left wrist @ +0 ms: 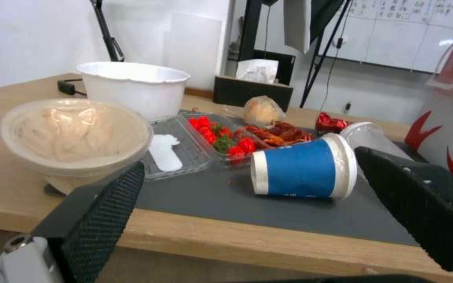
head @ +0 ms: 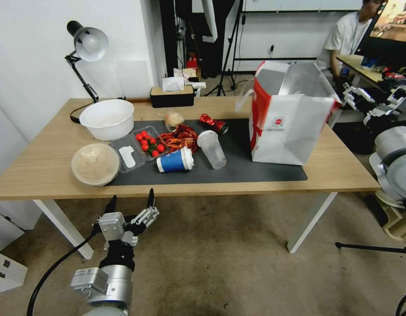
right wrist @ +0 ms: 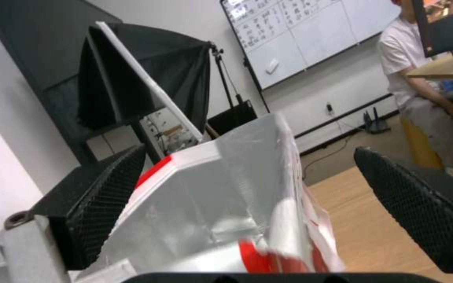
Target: Pick up the food delivery bag from the floor and place it on the table.
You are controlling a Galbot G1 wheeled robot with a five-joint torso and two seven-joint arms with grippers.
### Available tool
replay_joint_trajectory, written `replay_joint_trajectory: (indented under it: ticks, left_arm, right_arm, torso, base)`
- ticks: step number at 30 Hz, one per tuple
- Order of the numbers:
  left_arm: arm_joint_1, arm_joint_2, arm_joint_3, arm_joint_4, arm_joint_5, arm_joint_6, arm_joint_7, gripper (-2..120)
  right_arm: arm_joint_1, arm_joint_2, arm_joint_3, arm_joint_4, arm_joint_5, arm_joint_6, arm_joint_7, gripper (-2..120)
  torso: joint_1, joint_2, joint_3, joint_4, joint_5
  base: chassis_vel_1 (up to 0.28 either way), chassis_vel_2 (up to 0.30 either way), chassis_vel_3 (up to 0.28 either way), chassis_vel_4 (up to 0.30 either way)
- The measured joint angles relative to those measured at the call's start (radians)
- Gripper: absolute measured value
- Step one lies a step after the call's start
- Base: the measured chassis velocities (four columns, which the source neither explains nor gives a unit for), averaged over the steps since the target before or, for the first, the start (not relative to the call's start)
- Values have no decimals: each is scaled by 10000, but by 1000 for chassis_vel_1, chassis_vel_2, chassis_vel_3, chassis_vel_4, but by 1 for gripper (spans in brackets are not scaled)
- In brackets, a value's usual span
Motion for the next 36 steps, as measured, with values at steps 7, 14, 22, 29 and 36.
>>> replay_joint_trajectory:
  ticks: [7, 14, 22, 29, 36]
  left_arm:
    - [7, 28, -66, -78, 0, 47, 46, 100]
    - [-34, 43, -186, -80, 30, 49, 209, 100]
    - [5, 60, -326, -27, 133, -9, 368, 100]
    - [-84, 36, -372, 120, 354, -37, 492, 100]
    - [-96, 93, -526, 737, 669, -381, 629, 100]
  right_arm:
    - [-574, -22, 186, 203, -1861, -17, -1040, 100]
    - [-1332, 70, 394, 723, -3092, 274, -2053, 100]
    - [-3852, 431, 956, 1649, -4544, 1586, -2833, 100]
    - [-5551, 1329, 836, 1738, -6482, 2689, -2782, 100]
    - [-6840, 2370, 456, 1596, -7408, 3272, -2959, 100]
  torso:
    - [0, 0, 0, 0, 0]
    - [0, 1, -1, 0, -1]
    - [-1, 0, -1, -2, -1]
    - [-1, 0, -1, 0, 1]
    - [-1, 0, -2, -3, 0]
  base:
    - [0, 0, 0, 0]
    - [0, 0, 0, 0]
    - [0, 0, 0, 0]
    - [0, 0, 0, 0]
    - [0, 0, 0, 0]
